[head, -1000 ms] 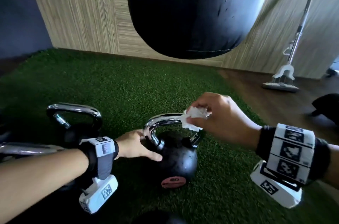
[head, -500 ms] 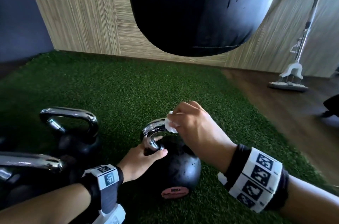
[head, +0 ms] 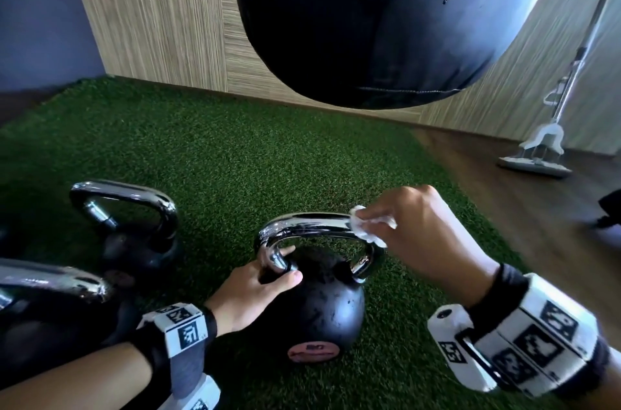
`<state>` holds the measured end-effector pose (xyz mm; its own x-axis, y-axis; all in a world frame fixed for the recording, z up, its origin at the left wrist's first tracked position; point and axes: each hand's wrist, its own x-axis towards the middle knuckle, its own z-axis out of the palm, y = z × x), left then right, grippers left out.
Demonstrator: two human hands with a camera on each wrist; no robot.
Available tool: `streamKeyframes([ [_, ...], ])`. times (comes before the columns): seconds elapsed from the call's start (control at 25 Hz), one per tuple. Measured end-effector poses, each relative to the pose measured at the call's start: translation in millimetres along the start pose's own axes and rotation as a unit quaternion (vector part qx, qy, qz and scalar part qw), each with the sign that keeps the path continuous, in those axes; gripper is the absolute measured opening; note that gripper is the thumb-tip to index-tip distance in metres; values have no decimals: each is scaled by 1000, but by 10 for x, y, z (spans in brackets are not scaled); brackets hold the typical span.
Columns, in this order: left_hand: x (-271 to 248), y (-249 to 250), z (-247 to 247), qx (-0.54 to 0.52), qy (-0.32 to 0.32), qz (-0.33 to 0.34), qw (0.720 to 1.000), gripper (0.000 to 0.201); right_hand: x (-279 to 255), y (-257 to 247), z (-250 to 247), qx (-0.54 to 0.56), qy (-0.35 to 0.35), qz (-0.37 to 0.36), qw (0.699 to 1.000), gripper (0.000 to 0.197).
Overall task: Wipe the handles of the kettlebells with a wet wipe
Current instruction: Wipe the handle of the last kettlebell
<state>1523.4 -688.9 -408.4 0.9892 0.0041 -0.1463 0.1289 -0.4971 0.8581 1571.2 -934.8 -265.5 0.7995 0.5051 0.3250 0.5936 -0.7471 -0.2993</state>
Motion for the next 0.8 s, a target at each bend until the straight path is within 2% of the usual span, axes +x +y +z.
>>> streamKeyframes([
  [0.12,5,-18,-23,-2,-6,0,1000,65,-87,237,-54,32,-45,89,995,9],
  [0.24,14,-42,-9,6,-2,7,1000,71,-98,362,-44,39,-50,98,993,18],
  [0.32,24,-51,-13,11,-11,10,1000,68,-85,427,12,63,-36,102,992,16],
  [0.4,25,-52,-21,9,-23,4,1000,61,-103,531,86,107,-53,131,984,15],
  [0.52,5,-21,-27,-2,-30,1,1000,57,-166,703,197,190,-113,196,956,20],
  [0.68,21,-45,-21,5,-35,2,999,58,-165,869,316,257,-108,222,934,16],
  [0.76,17,-41,-23,3,-39,0,999,58,-210,862,427,314,-131,256,905,13],
  [0.8,7,-24,-28,0,-42,0,999,58,-253,848,505,354,-144,280,881,13],
])
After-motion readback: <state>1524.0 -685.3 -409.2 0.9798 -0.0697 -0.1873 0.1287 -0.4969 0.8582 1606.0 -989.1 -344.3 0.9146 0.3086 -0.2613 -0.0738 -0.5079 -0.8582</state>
